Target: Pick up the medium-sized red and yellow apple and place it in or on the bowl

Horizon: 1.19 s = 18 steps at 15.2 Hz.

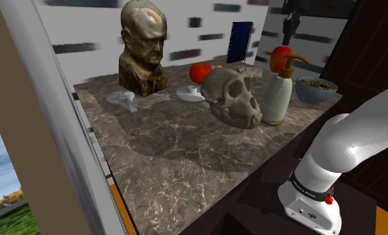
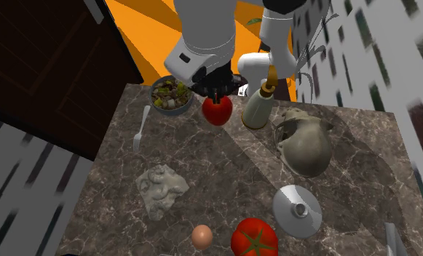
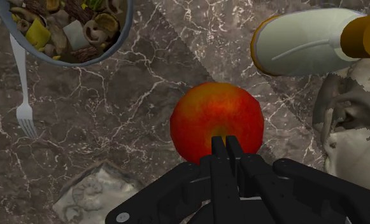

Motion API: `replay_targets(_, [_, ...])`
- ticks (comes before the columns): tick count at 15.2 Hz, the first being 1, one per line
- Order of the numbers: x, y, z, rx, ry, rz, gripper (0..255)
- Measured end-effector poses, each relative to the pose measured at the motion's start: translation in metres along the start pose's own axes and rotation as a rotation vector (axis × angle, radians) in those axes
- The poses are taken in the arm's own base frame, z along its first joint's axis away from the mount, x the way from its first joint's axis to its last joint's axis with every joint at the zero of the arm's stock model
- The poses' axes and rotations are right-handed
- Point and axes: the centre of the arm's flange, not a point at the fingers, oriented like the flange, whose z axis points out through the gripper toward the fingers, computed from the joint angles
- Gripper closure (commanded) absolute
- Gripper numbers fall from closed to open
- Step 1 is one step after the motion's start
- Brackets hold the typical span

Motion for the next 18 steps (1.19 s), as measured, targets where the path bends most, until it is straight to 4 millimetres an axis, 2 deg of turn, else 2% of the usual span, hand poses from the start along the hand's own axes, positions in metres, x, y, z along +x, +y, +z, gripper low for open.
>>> replay_targets(4, [-0.001, -0.001, -0.019, 0.000, 0.000, 0.000, 255])
replay_targets(6, [-0.010, 0.008, -0.028, 0.000, 0.000, 0.000, 255])
replay_targets(18, [-0.112, 0.114, -0.079, 0.001, 0.001, 0.003, 255])
